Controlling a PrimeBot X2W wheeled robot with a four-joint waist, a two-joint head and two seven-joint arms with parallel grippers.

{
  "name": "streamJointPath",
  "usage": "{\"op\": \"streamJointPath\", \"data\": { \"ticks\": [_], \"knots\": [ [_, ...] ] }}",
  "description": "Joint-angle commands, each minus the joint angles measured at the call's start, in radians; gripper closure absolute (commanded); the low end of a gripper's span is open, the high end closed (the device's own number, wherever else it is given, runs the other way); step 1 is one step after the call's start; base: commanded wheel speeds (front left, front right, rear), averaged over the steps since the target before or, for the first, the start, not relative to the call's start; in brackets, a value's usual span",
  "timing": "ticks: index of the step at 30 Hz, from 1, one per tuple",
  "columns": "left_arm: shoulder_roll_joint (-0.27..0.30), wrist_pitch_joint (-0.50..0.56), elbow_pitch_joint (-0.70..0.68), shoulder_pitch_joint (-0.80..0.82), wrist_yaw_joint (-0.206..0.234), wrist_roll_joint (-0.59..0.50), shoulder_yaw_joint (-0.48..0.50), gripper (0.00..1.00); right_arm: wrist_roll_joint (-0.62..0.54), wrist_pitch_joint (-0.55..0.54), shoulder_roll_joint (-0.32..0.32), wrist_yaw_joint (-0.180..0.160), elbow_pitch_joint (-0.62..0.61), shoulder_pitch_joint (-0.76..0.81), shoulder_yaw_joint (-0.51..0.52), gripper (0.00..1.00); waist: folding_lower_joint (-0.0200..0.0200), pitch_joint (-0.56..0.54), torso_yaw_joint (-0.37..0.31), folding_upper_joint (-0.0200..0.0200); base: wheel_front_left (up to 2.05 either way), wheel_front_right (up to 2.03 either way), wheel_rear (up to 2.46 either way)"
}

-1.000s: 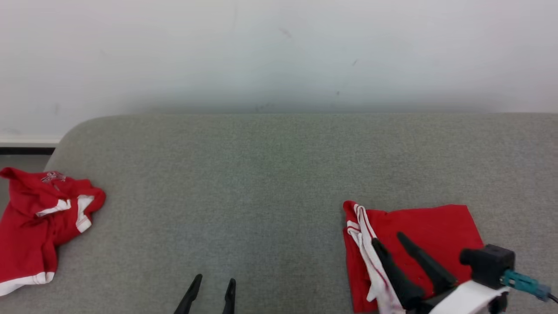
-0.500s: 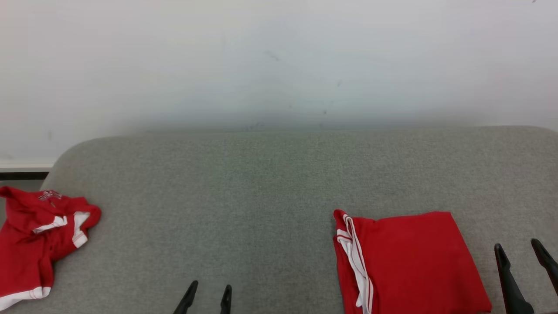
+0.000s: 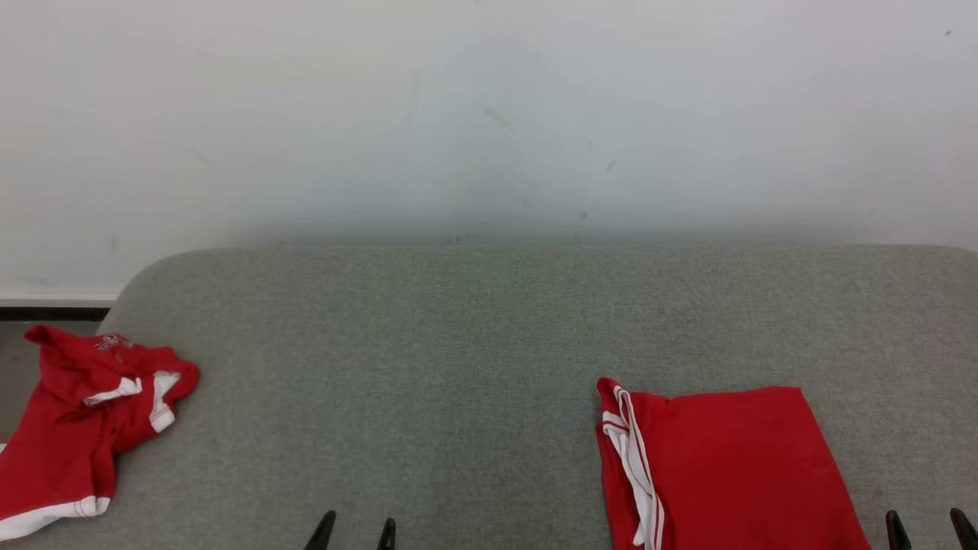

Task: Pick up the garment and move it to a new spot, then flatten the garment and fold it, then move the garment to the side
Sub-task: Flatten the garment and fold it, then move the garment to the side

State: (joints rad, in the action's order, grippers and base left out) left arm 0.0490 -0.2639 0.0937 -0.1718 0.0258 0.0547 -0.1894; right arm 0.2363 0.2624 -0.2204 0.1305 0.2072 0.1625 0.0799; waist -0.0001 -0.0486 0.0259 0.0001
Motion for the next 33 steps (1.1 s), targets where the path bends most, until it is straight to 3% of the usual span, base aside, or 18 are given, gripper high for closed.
{"op": "streamJointPath", "data": {
  "ticks": [1, 17, 20, 23, 27, 33],
  "knots": [
    [0.003, -0.001, -0.003, -0.01, 0.0, -0.012, 0.004, 0.0, -0.006, 0.003, 0.002, 0.0, 0.003, 0.006, 0.003, 0.0, 0.0001, 0.0, 0.001, -0.0001, 0.0, 0.0, 0.0],
    [0.003, -0.001, -0.013, -0.009, 0.006, -0.012, 0.011, 0.0, -0.006, 0.003, 0.005, 0.0, -0.004, -0.016, -0.019, 0.0, 0.0001, 0.005, 0.004, -0.0001, 0.0, 0.0, 0.0],
    [0.003, -0.001, -0.015, -0.008, 0.009, -0.007, 0.01, 0.0, 0.06, 0.003, 0.008, 0.0, -0.019, -0.031, -0.026, 0.0, 0.0001, 0.009, 0.002, -0.0001, 0.0, 0.0, 0.0],
    [0.003, -0.001, -0.018, -0.007, 0.008, -0.007, 0.008, 0.0, 0.147, 0.003, -0.03, 0.0, 0.002, -0.049, -0.056, 0.0, 0.0001, 0.017, 0.0, -0.0001, 0.0, 0.0, 0.0],
    [0.003, -0.001, -0.015, 0.012, 0.0, -0.018, 0.008, 0.0, 0.309, -0.041, -0.147, 0.0, 0.033, -0.118, -0.163, 0.0, 0.0001, 0.04, 0.006, -0.0001, 0.0, 0.0, 0.0],
    [0.003, -0.001, -0.013, 0.049, -0.012, -0.027, 0.003, 0.0, 0.56, -0.318, -0.288, 0.0, 0.076, -0.22, -0.252, 0.0, 0.0001, 0.105, 0.039, -0.0001, 0.0, 0.0, 0.0]
  ]
}}
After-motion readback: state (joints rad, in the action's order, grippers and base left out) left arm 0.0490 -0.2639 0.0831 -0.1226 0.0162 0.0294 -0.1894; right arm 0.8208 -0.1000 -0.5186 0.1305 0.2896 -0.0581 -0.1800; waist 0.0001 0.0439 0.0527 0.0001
